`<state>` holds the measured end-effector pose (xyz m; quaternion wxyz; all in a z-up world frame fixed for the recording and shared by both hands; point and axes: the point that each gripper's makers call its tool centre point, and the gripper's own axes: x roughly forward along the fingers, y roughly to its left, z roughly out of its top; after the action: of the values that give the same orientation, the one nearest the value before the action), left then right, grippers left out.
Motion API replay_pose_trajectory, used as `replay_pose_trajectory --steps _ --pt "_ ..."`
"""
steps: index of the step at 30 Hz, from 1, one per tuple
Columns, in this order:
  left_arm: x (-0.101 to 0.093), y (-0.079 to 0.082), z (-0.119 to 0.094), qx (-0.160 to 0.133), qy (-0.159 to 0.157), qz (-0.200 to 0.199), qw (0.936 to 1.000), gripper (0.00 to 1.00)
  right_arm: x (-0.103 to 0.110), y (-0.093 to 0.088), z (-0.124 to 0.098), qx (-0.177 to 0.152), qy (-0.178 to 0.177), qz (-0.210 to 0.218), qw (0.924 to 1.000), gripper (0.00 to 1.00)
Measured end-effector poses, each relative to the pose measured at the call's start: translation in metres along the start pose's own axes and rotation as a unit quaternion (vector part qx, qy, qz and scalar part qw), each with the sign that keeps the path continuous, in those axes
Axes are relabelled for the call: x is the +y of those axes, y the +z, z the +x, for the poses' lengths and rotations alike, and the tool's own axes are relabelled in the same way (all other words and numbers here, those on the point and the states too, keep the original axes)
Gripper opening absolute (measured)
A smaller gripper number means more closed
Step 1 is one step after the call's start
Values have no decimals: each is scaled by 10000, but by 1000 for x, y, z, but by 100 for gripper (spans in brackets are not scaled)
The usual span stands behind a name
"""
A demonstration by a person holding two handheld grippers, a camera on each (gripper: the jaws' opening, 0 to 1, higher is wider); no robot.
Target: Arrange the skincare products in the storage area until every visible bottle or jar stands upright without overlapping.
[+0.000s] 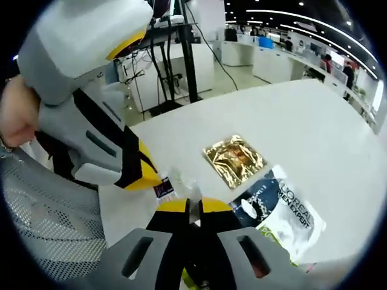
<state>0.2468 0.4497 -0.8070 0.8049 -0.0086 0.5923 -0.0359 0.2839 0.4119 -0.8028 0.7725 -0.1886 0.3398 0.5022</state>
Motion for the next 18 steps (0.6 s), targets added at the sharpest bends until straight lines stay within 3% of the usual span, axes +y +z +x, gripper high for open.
replay_pose_trajectory --steps 4,8,9,10,13,15,16,17,18 --pt "4 2 0 -84 17 -42 10000 4 -5 5 -3 -63 -58 4 10000 6" --pt "5 4 1 -156 -5 34 9999 4 -13 12 -13 -276 -380 -115 9988 1" --pt "5 4 1 -156 2 48 9999 4 -11 15 -14 -382 -352 -159 9985 1" --pt "5 4 1 -163 12 72 9998 4 -2 17 -12 -503 -108 -180 9985 1" --pt "6 4 1 -185 37 118 9998 4 27 4 -8 -273 610 91 9977 1" --pt "7 5 1 -197 44 109 9997 4 32 -10 -4 23 627 166 9979 1" --pt "6 4 1 -201 40 101 9997 5 29 -12 0 -8 522 97 9986 0" --pt "7 4 1 -206 39 89 9997 5 28 -1 -1 -362 499 -12 9981 0" --pt "7 4 1 -215 46 76 9997 5 29 -6 -2 -258 485 -58 9985 0"
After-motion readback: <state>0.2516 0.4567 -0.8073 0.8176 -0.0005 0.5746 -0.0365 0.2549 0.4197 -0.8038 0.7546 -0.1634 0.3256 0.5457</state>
